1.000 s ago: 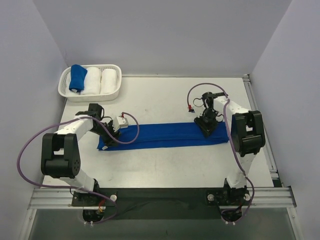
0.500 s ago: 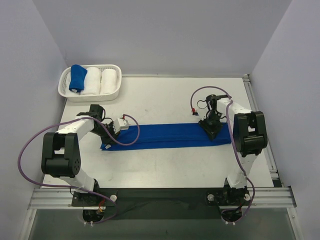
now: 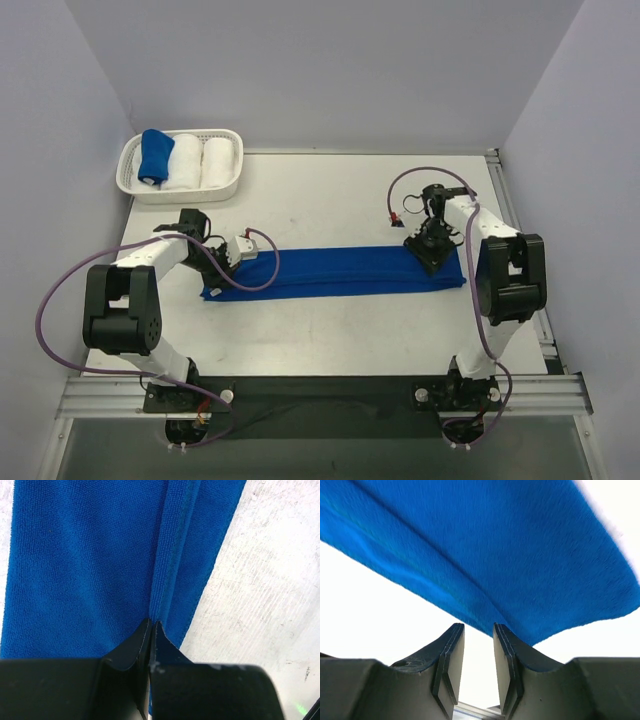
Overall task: Roll the towels
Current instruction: Fold the towel
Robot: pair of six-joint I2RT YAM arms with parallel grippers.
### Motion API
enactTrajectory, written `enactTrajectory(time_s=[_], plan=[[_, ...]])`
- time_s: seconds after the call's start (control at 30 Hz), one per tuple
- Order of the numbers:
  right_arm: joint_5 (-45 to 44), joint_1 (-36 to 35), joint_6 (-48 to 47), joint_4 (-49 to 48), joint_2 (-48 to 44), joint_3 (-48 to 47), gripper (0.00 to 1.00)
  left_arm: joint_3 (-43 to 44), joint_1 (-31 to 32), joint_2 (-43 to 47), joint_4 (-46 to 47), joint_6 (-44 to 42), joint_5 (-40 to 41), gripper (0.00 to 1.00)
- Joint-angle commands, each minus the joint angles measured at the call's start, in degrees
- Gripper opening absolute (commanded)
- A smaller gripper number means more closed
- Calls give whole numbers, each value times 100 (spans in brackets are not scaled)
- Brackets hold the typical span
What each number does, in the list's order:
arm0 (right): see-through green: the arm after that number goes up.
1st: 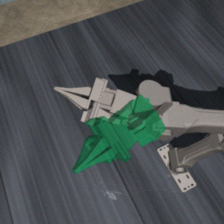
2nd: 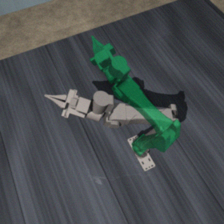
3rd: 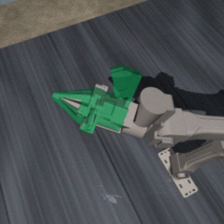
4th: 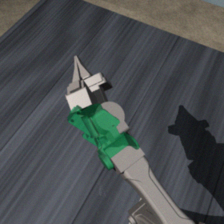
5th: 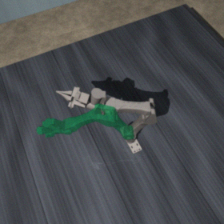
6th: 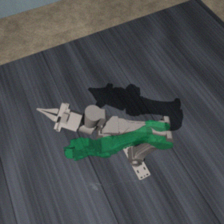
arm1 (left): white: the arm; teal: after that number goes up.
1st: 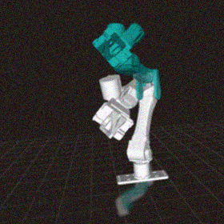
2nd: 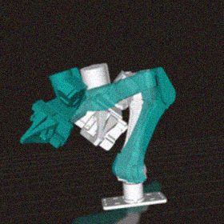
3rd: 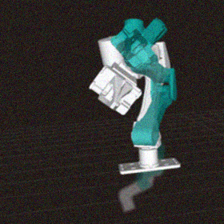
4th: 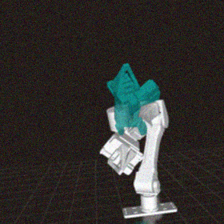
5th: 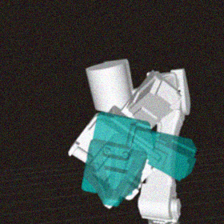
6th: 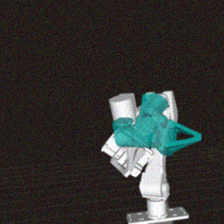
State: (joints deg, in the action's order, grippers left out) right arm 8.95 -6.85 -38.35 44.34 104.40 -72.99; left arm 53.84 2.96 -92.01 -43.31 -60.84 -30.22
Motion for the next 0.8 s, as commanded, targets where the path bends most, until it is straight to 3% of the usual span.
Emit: enactTrajectory(time_s=[0.0, 0.23, 0.47, 0.6, 0.77], plan=[[-60, 105, -331, 497, -236, 197, 30, 205, 20, -1, 16, -7, -125, 0], [-183, 114, -480, 418, -78, 233, 32, 311, 20, -45, -37, 28, -134, 0], [-332, 140, -560, 295, -25, 294, 26, 328, 11, -63, -64, 19, -107, 0], [-412, 140, -595, 207, -16, 312, 33, 328, 20, -89, -64, 46, -151, 0], [-517, 132, -647, 119, 54, 312, 34, 346, 12, -116, -64, 55, -151, 0]])
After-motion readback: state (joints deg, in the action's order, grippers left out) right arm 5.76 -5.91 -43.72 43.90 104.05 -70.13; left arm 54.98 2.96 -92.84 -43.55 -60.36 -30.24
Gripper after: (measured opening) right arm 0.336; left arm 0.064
